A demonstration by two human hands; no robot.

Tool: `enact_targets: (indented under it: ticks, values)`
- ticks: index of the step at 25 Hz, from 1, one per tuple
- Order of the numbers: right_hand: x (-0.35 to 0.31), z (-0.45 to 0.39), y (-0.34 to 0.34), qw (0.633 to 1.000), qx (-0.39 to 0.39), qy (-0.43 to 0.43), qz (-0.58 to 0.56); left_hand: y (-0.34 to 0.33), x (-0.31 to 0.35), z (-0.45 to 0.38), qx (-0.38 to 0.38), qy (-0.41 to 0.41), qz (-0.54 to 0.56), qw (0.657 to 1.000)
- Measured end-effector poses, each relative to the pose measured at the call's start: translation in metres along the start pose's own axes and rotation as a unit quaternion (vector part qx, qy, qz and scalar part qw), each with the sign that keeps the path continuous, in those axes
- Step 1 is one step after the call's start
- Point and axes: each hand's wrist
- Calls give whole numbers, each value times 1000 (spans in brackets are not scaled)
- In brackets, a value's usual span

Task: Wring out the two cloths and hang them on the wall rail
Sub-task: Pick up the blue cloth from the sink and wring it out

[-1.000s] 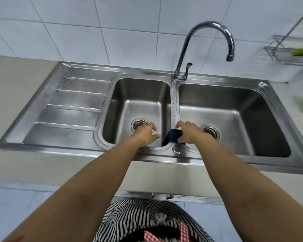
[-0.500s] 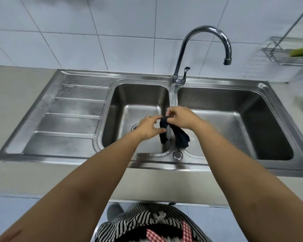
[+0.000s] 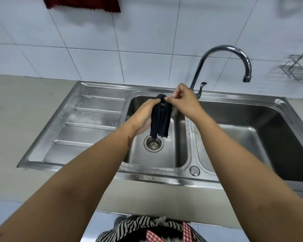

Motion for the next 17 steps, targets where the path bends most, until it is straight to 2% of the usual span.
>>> enact_targets:
  ticks: [2,4,5,7,9,11,12,13,14,15,17]
  values:
    - [-4,-3,-9,999,50,9,-14,-4,8,3,-17,13,81,996]
    - [-4,-1,-18,991,80,-59,-94,-8,16,2,-2,35,147,988]
    - [-2,1,-23,978,46,-125,-161,-9,21,0,15,49,173,984]
    - [4,14,-35,916,-97,-247,-301,-13,28,-5,54,79,198,976]
    - [4,25,-45,867,-183,-290,-361,-12,29,-9,91,100,169,976]
    - [6,27,-50,858,-211,-316,-346,-3,25,-12,112,125,66,984]
    - [9,25,-51,849,-223,-336,-341,5,23,-15,125,135,-45,982]
    - [13,23,-49,835,-229,-359,-348,14,22,-15,136,140,-178,965]
    - [17,21,-47,816,-227,-383,-370,24,21,-16,147,128,-303,933]
    - [20,18,-44,794,-219,-399,-403,34,20,-18,156,101,-395,899]
    - [22,14,-40,751,-218,-405,-475,54,16,-21,156,23,-514,843]
Point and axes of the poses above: each hand's wrist, its own z-axis away from the middle knuckle, its own y-axis out of the back of the hand, x = y × z, and after that the axes turned 13 degrees about y, right-handed
